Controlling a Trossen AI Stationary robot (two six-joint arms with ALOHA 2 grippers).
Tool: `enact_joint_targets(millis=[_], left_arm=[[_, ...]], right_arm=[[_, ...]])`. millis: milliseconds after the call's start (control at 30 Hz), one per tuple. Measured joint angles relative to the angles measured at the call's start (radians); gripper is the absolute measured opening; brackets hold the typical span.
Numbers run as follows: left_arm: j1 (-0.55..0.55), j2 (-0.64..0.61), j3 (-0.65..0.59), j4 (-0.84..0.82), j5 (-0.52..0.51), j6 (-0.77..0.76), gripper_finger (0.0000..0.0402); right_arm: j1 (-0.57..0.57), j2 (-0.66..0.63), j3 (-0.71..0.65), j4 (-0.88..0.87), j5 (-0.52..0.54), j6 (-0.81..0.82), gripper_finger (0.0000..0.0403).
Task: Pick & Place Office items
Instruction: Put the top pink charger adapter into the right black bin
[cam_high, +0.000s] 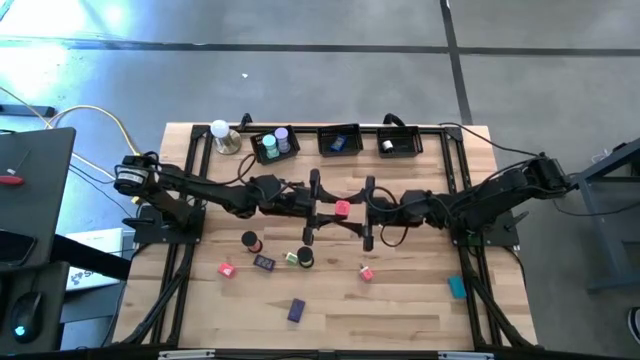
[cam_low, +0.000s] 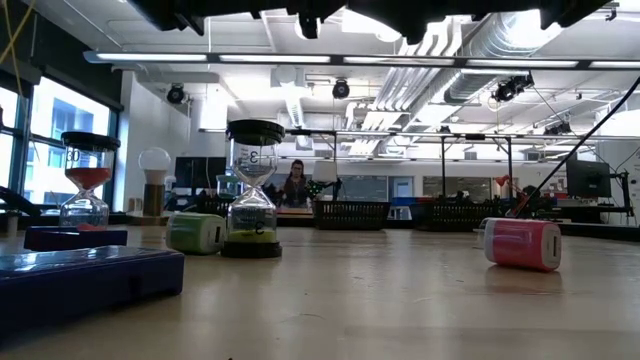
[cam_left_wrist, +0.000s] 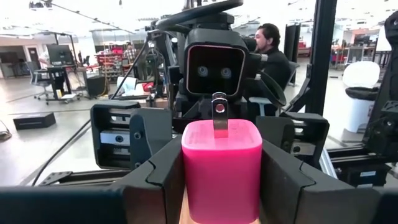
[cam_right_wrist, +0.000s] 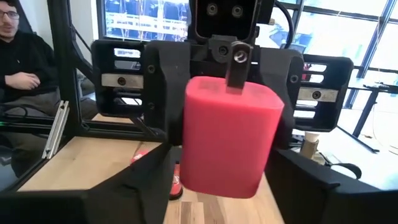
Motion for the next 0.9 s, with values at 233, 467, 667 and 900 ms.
enact_joint_targets(millis=[233, 467, 667, 900], left_arm=[[0.001, 0.002, 0.000, -0.007, -0.008, 0.012, 0.0147], [0.001, 0.002, 0.000, -0.023, -0.007, 0.011, 0.0146], [0.000, 0.002, 0.000, -0.034, -0.004, 0.015, 0.0176], [-0.002, 0.003, -0.001, -0.034, -0.038, 0.033, 0.0236]], right_arm=[[-0.032, 0.000, 0.000, -0.017, -0.049, 0.022, 0.0136], [-0.039, 0.000, 0.000, -0.026, -0.066, 0.023, 0.0136], [-0.039, 0.000, 0.001, -0.035, -0.078, 0.026, 0.0136], [-0.040, 0.000, 0.003, -0.048, -0.071, 0.026, 0.0136]])
